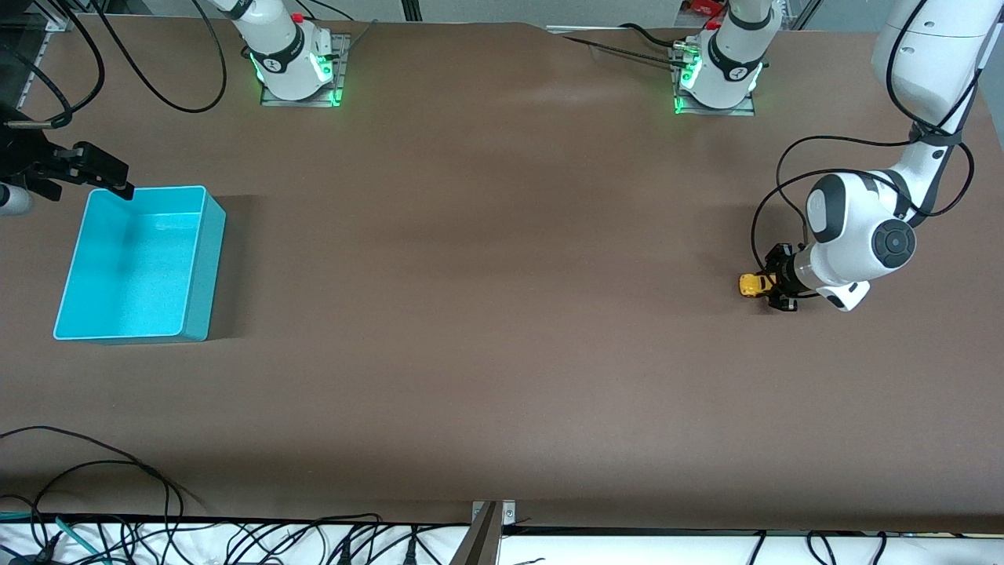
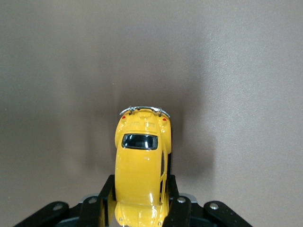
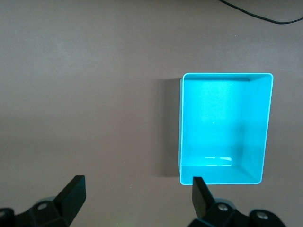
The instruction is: Wind up and store yellow beetle car
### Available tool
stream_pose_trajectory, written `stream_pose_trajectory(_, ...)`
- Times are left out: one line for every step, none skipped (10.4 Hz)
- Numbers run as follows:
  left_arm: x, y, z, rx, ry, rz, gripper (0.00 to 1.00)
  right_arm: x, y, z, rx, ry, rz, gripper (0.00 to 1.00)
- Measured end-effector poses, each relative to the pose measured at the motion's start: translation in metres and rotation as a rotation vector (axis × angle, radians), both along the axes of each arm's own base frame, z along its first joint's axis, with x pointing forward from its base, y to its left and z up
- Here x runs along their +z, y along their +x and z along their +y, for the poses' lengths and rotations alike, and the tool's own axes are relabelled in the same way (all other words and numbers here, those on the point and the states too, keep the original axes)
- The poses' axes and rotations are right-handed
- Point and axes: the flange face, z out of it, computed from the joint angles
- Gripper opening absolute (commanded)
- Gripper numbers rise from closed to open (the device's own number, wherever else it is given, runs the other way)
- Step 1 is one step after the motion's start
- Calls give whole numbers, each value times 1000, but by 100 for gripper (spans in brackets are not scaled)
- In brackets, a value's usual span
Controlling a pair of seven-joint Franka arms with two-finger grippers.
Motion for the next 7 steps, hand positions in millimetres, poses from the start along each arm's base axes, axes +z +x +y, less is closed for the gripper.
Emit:
stream_pose_trajectory(0, 0, 0, 0, 0, 0, 9, 0, 0, 0, 0, 0, 0, 100)
stream_pose_trajectory(0, 0, 0, 0, 0, 0, 9, 0, 0, 1, 1, 0, 0, 100)
stream_pose_trajectory(0, 0, 0, 1, 0, 0, 9, 0, 0, 2, 4, 0, 0, 100)
stream_pose_trajectory(0, 0, 0, 1, 0, 0, 10, 0, 0, 4, 8, 1, 0, 100)
stream_pose_trajectory(0, 0, 0, 1, 0, 0, 26, 0, 0, 6, 10, 1, 0, 100)
stream_pose_trajectory(0, 0, 1, 1, 0, 0, 62, 0, 0, 6, 10, 1, 0, 100)
stream_pose_trajectory(0, 0, 1, 1, 0, 0, 72, 0, 0, 6, 10, 1, 0, 100)
